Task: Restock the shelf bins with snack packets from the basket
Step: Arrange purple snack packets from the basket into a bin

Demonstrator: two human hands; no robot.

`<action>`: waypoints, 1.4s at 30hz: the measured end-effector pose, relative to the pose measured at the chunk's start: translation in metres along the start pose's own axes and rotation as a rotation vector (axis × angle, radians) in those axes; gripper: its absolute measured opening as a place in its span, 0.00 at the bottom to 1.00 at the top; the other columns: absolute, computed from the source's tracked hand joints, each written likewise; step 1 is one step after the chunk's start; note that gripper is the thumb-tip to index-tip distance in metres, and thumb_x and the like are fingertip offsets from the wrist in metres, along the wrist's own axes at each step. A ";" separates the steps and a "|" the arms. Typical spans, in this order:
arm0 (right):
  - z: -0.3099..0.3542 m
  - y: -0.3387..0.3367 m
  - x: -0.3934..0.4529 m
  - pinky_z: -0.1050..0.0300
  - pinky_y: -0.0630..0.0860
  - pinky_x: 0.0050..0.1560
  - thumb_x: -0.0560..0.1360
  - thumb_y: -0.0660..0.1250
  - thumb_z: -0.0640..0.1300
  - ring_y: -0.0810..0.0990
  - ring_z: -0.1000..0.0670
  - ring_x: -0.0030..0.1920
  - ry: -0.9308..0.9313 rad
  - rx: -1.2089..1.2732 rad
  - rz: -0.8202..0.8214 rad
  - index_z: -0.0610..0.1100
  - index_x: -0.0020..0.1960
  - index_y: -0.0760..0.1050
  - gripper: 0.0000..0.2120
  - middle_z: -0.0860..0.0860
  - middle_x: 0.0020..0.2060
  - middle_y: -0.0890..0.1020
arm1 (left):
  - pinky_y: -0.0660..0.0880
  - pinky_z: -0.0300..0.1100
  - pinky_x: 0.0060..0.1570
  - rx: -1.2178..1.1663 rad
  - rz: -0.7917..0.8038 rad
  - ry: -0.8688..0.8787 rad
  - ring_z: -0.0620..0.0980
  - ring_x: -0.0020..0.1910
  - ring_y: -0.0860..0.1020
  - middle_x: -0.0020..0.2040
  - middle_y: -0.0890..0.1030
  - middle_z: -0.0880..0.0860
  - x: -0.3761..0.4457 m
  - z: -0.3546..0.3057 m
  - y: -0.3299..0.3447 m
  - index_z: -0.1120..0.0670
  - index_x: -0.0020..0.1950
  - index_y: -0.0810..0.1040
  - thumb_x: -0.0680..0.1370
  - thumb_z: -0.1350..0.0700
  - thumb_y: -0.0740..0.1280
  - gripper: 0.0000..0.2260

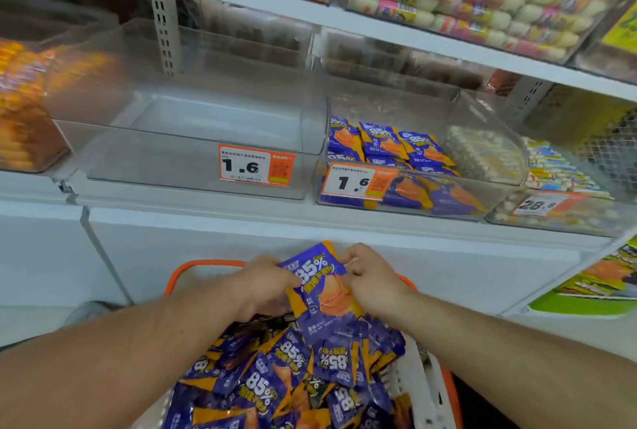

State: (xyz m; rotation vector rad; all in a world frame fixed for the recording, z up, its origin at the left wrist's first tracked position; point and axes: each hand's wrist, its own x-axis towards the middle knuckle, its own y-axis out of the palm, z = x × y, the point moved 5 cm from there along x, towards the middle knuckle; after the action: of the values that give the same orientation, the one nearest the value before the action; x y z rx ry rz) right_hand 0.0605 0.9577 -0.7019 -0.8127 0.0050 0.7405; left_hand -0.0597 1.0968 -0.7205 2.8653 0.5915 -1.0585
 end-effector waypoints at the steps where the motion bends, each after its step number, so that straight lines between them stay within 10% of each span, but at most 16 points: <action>1: 0.004 -0.007 -0.005 0.61 0.66 0.29 0.78 0.63 0.34 0.70 0.55 0.31 -0.022 -0.021 -0.016 0.46 0.50 0.70 0.08 0.53 0.33 0.73 | 0.79 0.41 0.32 -0.097 0.006 0.028 0.48 0.33 0.83 0.40 0.85 0.54 -0.002 -0.005 0.003 0.58 0.53 0.76 0.78 0.62 0.67 0.05; 7: 0.021 -0.040 -0.045 0.63 0.77 0.47 0.70 0.75 0.50 0.80 0.58 0.45 -0.087 -0.017 -0.173 0.55 0.55 0.69 0.19 0.54 0.54 0.75 | 0.77 0.39 0.32 0.000 -0.002 0.366 0.46 0.33 0.82 0.40 0.85 0.52 -0.025 -0.059 0.017 0.52 0.52 0.77 0.77 0.65 0.69 0.10; 13: 0.050 -0.056 -0.075 0.57 0.74 0.59 0.58 0.76 0.64 0.72 0.57 0.58 -0.233 -0.182 -0.252 0.57 0.60 0.67 0.35 0.59 0.53 0.67 | 0.75 0.42 0.35 -0.079 -0.057 0.483 0.49 0.34 0.81 0.41 0.85 0.55 -0.058 -0.079 0.024 0.56 0.53 0.76 0.76 0.65 0.70 0.08; 32: 0.066 -0.118 -0.085 0.58 0.70 0.54 0.63 0.74 0.56 0.71 0.55 0.59 -0.372 -0.031 -0.438 0.55 0.62 0.71 0.28 0.58 0.54 0.71 | 0.73 0.40 0.33 -0.088 -0.148 0.605 0.51 0.32 0.81 0.39 0.85 0.53 -0.107 -0.142 0.060 0.58 0.49 0.78 0.79 0.58 0.66 0.05; 37: 0.086 -0.165 -0.068 0.54 0.72 0.53 0.63 0.72 0.59 0.75 0.52 0.54 -0.340 -0.010 -0.514 0.58 0.53 0.69 0.22 0.56 0.51 0.75 | 0.70 0.38 0.37 0.302 -0.552 0.924 0.44 0.38 0.76 0.39 0.79 0.45 -0.105 -0.190 0.033 0.49 0.41 0.76 0.78 0.54 0.66 0.06; 42: 0.099 -0.204 -0.003 0.51 0.76 0.50 0.59 0.67 0.67 0.79 0.48 0.52 -0.219 -0.102 -0.533 0.57 0.57 0.71 0.29 0.51 0.50 0.80 | 0.72 0.46 0.54 0.668 -0.826 1.096 0.52 0.56 0.74 0.55 0.75 0.51 -0.066 -0.237 -0.005 0.55 0.55 0.78 0.75 0.53 0.67 0.11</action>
State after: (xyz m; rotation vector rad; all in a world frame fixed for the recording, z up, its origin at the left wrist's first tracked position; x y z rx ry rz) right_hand 0.1549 0.9288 -0.4972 -0.7795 -0.4340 0.3213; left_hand 0.0397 1.1168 -0.4959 3.6656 1.8442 0.7072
